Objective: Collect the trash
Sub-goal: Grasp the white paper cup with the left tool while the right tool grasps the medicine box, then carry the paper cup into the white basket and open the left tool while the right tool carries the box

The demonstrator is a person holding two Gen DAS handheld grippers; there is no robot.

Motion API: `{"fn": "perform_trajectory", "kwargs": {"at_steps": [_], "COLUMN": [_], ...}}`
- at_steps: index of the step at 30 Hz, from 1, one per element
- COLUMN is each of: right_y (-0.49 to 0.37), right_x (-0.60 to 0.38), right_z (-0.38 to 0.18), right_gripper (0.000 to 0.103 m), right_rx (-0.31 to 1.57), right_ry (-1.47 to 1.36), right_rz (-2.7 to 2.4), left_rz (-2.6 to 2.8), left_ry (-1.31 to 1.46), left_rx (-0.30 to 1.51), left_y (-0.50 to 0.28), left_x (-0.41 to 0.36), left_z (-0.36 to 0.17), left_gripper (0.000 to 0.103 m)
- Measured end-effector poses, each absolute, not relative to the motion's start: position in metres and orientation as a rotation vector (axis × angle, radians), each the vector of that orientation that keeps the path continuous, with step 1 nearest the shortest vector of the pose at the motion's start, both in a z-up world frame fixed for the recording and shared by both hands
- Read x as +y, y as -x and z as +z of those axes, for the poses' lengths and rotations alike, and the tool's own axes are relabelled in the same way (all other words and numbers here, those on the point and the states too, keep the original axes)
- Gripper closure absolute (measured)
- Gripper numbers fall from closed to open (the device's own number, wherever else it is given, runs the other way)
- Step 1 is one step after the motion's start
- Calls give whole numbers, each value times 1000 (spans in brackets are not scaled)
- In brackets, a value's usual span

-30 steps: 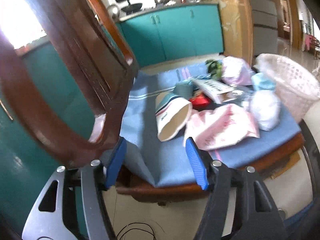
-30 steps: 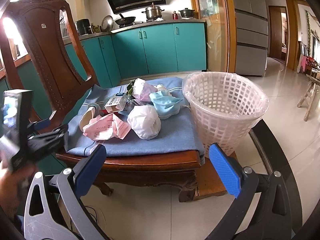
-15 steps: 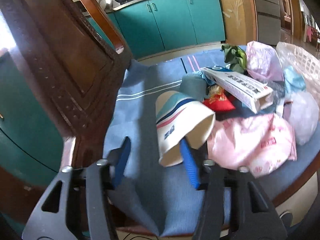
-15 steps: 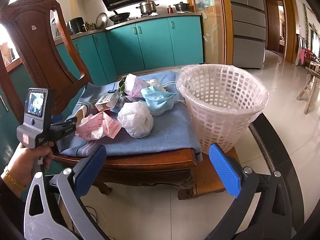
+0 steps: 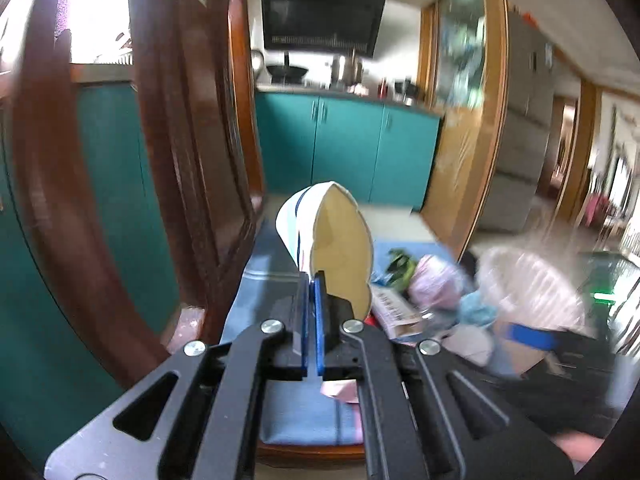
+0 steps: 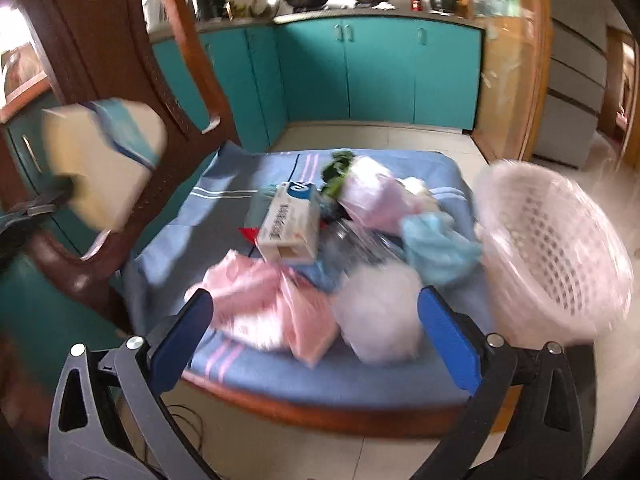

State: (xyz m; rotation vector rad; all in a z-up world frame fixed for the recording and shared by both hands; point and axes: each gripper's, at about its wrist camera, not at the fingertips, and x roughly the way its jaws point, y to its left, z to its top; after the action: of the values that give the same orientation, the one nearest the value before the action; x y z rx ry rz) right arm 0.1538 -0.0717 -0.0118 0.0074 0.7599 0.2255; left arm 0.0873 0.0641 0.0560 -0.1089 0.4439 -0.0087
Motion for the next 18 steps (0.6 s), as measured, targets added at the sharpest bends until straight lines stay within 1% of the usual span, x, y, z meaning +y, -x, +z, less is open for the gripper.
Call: {"fn": "perform_trajectory", "kwargs": {"at_steps": [1, 3, 7, 9, 11, 15, 18], "right_y": [-166, -186, -221, -231, -241, -236, -217], "right_x": [-60, -42, -21, -18, -18, -21, -31], "right_z": [-14, -19, -36, -44, -50, -41, -18], "right_gripper": [10, 24, 35, 50, 60, 63, 63], "right_rx": [760, 789, 859, 893, 938, 904, 837], "right_ry": [31, 82, 126, 134, 128, 129, 99], "right_rz": [216, 204, 190, 177, 184, 182, 215], "left_rz": [-17, -22, -30, -33, -36, -43, -47], "left_ry": [139, 176, 187, 211, 220, 231, 228], "left_rx": [430, 427, 435, 448, 447, 440, 439], "left_y": [-79, -70, -75, -80, -76, -74, -70], "left_x": [68, 72, 80, 87, 92, 96, 95], "left_z": [57, 55, 52, 49, 51, 54, 54], "left_gripper": [100, 100, 100, 100, 100, 100, 100]}}
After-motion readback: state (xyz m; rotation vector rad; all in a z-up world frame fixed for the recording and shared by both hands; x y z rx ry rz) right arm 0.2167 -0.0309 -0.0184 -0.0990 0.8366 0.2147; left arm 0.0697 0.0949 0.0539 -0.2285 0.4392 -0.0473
